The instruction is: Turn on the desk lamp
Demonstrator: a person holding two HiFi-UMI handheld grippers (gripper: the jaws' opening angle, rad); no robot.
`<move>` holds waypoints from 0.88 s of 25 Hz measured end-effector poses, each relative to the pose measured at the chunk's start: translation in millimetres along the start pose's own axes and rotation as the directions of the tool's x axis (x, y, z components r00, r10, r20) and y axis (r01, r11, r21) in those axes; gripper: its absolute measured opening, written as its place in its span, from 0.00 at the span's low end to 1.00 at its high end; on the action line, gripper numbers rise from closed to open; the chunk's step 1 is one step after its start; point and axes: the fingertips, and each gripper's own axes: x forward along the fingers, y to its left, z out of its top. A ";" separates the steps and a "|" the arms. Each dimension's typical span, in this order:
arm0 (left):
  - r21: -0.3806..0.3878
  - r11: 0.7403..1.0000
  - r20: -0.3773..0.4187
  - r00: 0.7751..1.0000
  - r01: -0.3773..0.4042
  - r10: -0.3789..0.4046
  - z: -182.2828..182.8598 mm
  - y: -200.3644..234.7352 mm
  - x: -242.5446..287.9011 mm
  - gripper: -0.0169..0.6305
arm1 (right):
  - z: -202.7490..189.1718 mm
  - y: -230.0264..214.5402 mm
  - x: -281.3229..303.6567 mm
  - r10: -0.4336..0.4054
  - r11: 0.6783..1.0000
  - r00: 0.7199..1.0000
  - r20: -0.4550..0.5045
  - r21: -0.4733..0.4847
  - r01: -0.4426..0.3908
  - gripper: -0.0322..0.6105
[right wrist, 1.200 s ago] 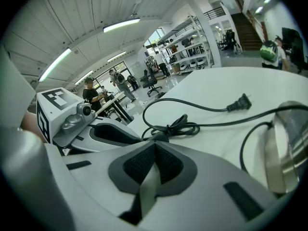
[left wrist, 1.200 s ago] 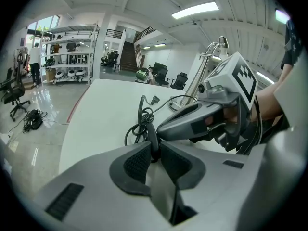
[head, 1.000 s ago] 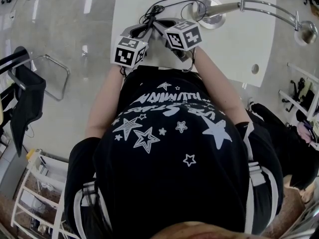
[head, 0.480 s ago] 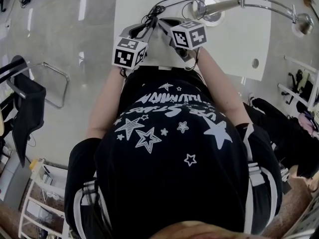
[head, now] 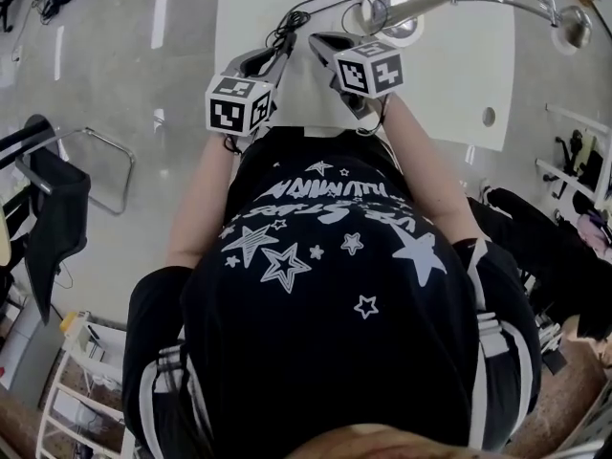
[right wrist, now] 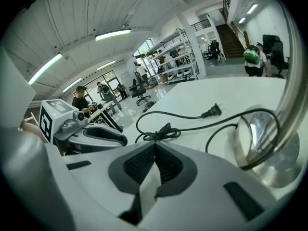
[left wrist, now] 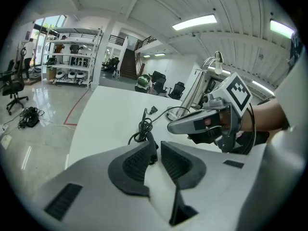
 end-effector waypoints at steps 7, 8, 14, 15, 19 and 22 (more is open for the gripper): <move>-0.046 0.995 0.031 0.995 -0.090 0.091 1.0 -27.4 -1.0 0.14 | -8.4 -5.5 -30.0 0.076 0.996 0.997 0.009 -0.051 -0.076 0.06; -0.051 0.993 0.039 0.994 -0.104 0.106 0.9 -32.9 -1.3 0.14 | -10.6 -6.9 -35.9 0.088 0.994 0.996 0.008 -0.059 -0.087 0.06; -0.093 0.973 0.093 0.972 -0.209 0.218 -2.6 -67.1 -6.7 0.14 | -24.9 -10.2 -75.3 0.166 0.978 0.986 0.005 -0.130 -0.164 0.06; -0.096 0.970 0.103 0.967 -0.223 0.233 -3.3 -75.8 -7.7 0.14 | -28.5 -10.5 -82.7 0.181 0.973 0.984 0.003 -0.144 -0.178 0.06; -0.094 0.957 0.144 0.948 -0.273 0.284 -4.0 -107.5 -15.7 0.14 | -40.8 -6.7 -108.6 0.232 0.953 0.973 -0.004 -0.198 -0.229 0.06; -0.113 0.943 0.186 0.926 -0.313 0.329 -4.2 -128.1 -24.3 0.14 | -51.9 -2.4 -127.9 0.263 0.938 0.965 -0.008 -0.230 -0.258 0.06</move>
